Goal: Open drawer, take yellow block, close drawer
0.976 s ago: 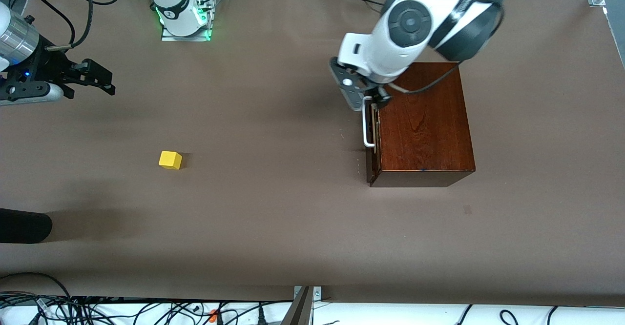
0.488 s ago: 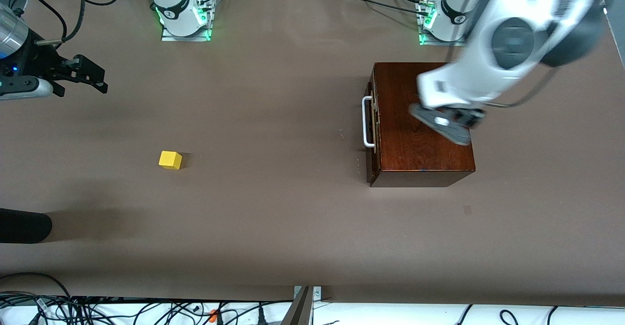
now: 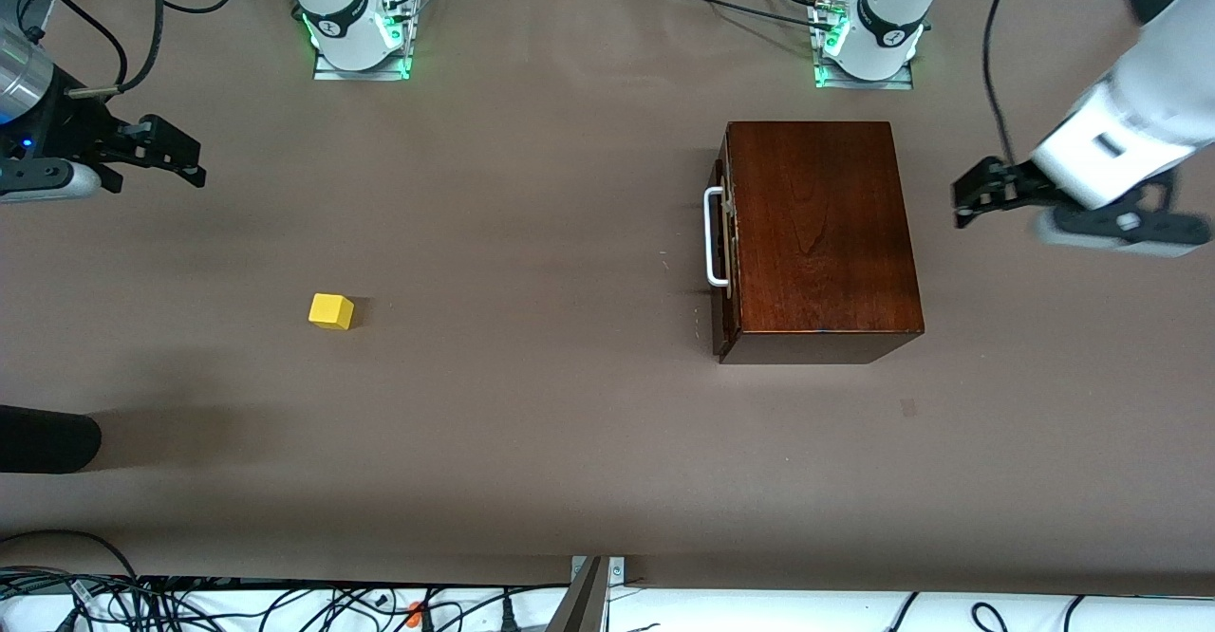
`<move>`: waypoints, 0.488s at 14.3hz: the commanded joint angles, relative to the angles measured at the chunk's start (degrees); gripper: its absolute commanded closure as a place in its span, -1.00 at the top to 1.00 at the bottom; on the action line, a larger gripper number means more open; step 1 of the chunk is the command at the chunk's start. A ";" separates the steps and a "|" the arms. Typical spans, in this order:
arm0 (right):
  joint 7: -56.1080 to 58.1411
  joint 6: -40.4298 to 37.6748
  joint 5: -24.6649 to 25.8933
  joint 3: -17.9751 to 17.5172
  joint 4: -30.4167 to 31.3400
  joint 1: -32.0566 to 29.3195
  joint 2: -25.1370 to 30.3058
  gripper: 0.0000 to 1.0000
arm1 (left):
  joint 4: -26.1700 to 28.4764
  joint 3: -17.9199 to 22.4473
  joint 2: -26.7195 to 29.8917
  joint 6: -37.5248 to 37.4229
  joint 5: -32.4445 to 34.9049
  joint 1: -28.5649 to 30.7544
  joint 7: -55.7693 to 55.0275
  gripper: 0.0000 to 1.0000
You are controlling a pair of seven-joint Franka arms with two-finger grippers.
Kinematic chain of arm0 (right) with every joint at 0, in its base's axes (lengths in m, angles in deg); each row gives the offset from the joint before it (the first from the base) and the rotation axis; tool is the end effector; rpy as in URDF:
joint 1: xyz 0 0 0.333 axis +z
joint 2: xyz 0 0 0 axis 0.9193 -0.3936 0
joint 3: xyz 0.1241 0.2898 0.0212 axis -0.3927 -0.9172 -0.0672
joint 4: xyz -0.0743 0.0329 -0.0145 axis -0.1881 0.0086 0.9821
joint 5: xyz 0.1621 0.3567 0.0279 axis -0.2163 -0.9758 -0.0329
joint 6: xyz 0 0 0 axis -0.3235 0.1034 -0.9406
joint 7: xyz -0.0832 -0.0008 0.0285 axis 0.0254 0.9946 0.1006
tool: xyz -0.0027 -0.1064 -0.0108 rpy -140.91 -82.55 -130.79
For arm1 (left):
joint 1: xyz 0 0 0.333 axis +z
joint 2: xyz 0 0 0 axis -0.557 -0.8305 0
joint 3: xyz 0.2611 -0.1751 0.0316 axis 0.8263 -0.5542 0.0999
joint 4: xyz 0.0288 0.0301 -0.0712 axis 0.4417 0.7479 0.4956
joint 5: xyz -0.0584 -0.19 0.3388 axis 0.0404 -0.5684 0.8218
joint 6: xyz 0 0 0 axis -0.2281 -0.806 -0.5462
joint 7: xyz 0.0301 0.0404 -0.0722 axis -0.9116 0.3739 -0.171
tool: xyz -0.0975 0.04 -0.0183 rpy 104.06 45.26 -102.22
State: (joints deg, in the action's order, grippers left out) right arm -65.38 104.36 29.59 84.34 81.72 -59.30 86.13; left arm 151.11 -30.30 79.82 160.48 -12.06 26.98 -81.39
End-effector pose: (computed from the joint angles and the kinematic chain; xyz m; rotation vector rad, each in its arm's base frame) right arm 0.5573 0.0310 0.6072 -3.1246 -0.1055 -0.0023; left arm 0.5801 -0.0724 0.6138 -3.1269 0.0949 -0.0668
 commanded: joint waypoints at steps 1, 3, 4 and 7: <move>0.09 0.48 0.52 -0.45 -1.86 -0.76 -0.68 1.00 | 8.48 -0.97 6.29 2.03 -2.72 3.44 0.50 1.00; 0.27 1.01 0.43 -0.36 -1.86 -0.85 -0.60 1.00 | 8.93 -0.97 5.85 1.85 -2.65 4.23 1.22 1.00; 0.01 0.75 0.52 -0.36 -1.77 -0.76 -0.25 1.00 | 8.93 -0.97 5.76 1.85 -2.65 4.93 1.39 1.00; -0.26 1.45 -0.27 -0.36 -1.86 -0.76 -0.77 1.00 | 8.93 -1.41 5.59 2.28 -2.39 5.47 1.39 1.00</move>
State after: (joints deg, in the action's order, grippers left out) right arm -65.44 105.82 29.58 84.42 81.15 -59.44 85.90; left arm 158.98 -30.67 84.44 161.69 -13.73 31.18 -80.93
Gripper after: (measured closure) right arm 0.000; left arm 0.000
